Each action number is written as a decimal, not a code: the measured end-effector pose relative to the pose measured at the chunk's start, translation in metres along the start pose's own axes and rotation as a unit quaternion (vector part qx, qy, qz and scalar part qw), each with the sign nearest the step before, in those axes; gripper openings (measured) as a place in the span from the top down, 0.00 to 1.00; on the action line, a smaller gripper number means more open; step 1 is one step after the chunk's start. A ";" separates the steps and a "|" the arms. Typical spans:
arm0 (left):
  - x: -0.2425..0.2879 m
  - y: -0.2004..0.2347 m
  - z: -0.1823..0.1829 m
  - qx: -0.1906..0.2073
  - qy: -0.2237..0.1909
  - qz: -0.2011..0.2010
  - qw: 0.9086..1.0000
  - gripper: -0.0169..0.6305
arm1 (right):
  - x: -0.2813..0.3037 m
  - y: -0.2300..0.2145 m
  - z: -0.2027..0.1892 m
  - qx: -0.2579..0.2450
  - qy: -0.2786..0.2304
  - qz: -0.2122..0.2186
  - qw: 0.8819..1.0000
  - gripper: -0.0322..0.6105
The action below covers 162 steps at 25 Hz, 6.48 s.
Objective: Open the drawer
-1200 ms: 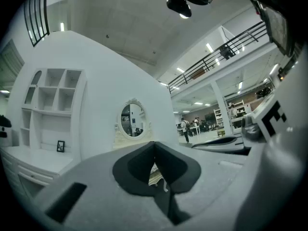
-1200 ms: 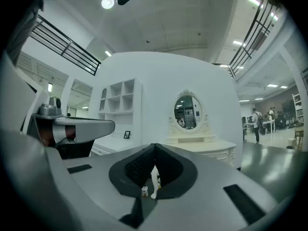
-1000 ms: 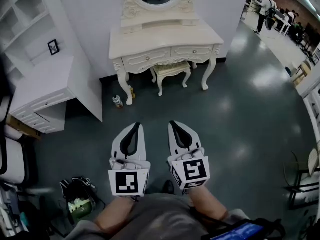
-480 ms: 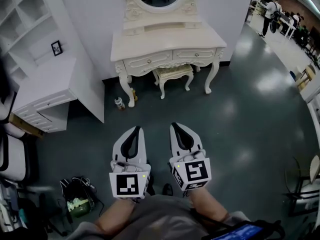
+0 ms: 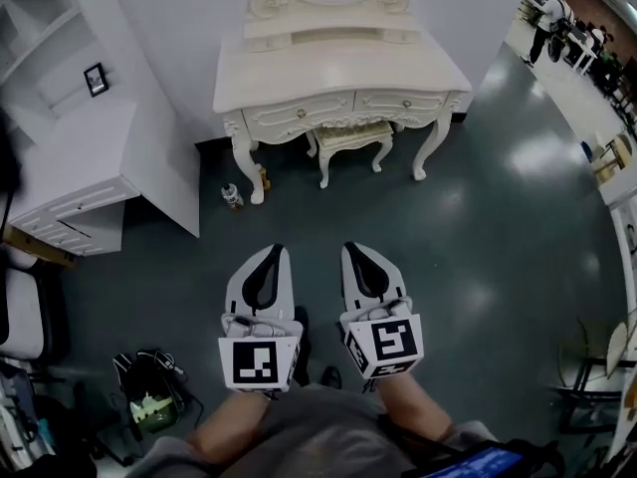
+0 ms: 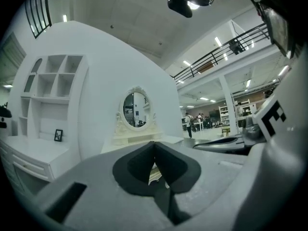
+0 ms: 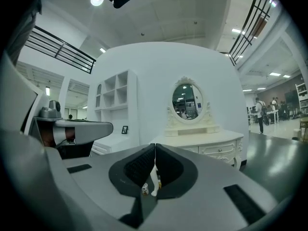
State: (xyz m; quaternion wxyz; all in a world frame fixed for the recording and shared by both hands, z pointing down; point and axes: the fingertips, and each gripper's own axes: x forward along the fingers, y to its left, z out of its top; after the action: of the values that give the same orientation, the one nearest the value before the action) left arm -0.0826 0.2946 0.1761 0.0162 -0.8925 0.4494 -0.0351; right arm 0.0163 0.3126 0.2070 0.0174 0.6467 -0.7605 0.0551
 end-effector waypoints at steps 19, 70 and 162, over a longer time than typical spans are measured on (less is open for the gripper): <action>0.178 0.135 0.022 -0.008 -0.028 -0.034 0.999 0.95 | 0.210 -0.028 0.046 -0.016 -0.004 -0.032 0.999 0.93; 0.469 0.207 0.035 0.019 0.015 0.123 0.992 0.95 | 0.492 -0.209 0.097 -0.026 -0.028 0.089 0.995 0.93; 0.424 0.237 -0.245 -0.108 0.221 0.123 0.961 0.95 | 0.567 -0.181 -0.229 -0.017 0.238 0.039 0.970 0.76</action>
State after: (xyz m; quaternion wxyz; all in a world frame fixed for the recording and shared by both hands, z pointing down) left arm -0.0402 -0.1866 0.4264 -0.1759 -0.7967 0.5494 -0.1801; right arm 0.0925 -0.2484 0.5015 0.2070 0.5841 -0.7601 0.1954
